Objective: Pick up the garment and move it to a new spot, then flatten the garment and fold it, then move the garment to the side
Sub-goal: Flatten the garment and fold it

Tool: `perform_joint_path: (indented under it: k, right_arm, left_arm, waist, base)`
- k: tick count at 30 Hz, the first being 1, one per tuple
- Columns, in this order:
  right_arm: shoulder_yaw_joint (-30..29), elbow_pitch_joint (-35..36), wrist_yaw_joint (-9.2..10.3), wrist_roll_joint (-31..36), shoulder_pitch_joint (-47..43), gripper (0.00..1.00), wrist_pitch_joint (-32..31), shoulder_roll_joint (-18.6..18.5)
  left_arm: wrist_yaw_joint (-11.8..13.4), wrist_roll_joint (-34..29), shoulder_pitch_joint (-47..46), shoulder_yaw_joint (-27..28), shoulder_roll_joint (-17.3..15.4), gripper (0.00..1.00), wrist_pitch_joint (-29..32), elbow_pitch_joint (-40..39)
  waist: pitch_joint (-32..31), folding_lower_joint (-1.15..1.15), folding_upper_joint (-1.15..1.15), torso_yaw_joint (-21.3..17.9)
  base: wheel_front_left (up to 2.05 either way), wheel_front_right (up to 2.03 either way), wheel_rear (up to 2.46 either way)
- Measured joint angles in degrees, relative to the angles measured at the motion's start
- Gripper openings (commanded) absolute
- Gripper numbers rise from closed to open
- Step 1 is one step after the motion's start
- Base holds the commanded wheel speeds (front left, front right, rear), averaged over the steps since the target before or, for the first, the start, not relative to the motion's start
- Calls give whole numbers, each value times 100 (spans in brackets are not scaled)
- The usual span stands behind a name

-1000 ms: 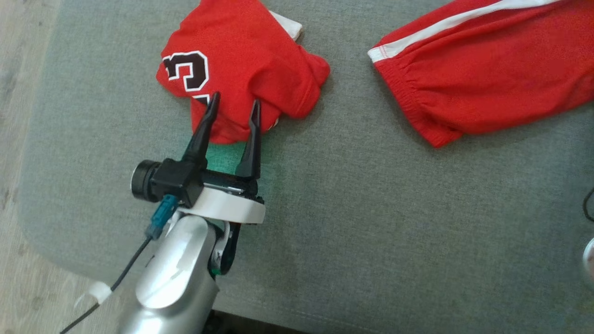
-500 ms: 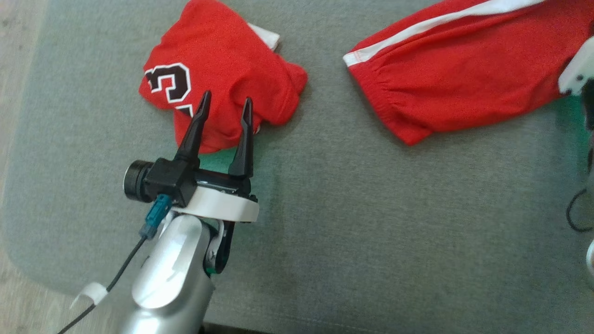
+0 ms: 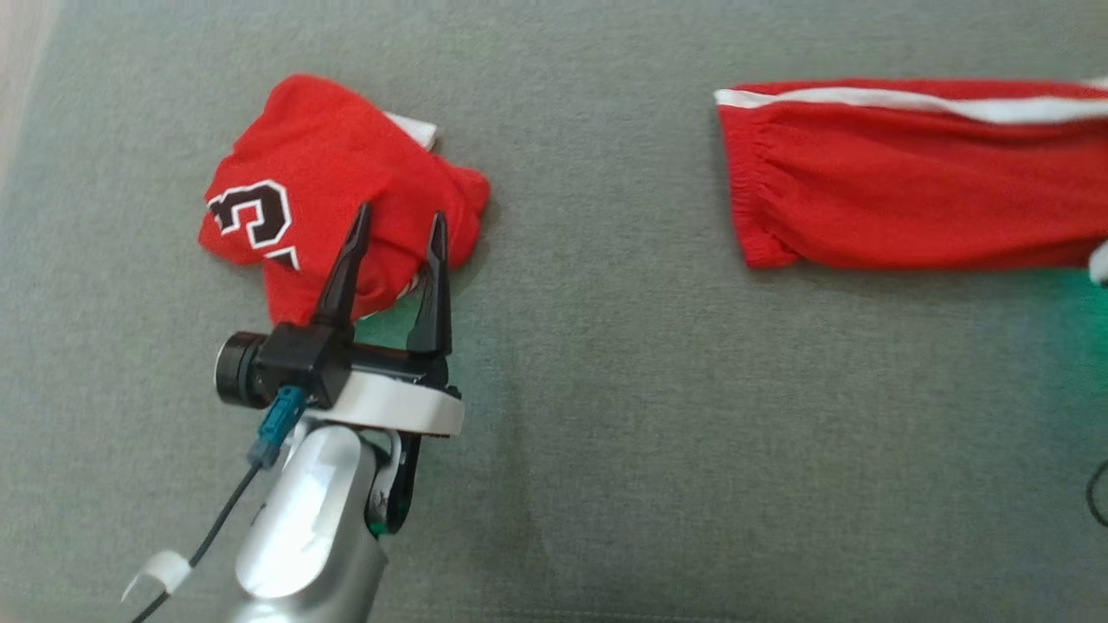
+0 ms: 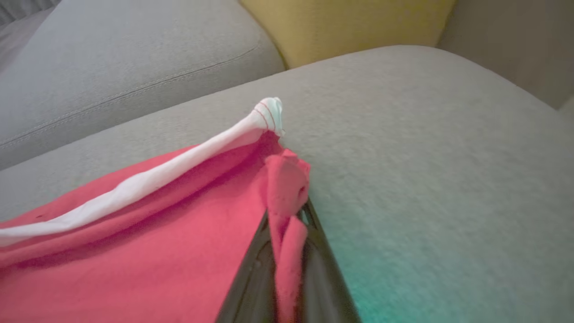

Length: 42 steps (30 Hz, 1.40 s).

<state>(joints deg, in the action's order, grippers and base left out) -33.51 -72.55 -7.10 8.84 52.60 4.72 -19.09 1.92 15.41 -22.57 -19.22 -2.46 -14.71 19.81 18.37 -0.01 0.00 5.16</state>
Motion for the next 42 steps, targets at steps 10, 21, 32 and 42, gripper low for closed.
perform_joint_path:
  k: [10, 21, 32, 42]
  right_arm:
    - [-70, 8, 0, -609, -454, 0, 364, -82]
    - [813, 477, 0, -1322, -470, 0, 673, 481]
    - [2835, 1720, 0, -2732, -783, 0, 490, 1246]
    - [4668, 2143, 0, -3245, -1439, 0, 301, 1318]
  left_arm:
    - [-75, -66, 192, 92, 0, 100, 0, 35]
    - [-92, -135, 354, 204, -12, 100, 0, 107]
    - [-92, -127, 548, 215, -14, 100, 0, 136]
    - [-91, -116, 646, 209, -14, 100, 0, 138]
  waist:
    - [-236, 0, 0, -161]
    - [-524, 0, 0, -97]
    - [-904, 0, 0, 74]
    - [-962, 1, 0, 347]
  base:
    - [0, 0, 0]
    - [0, 0, 0]
    - [0, 0, 0]
    - [0, 0, 0]
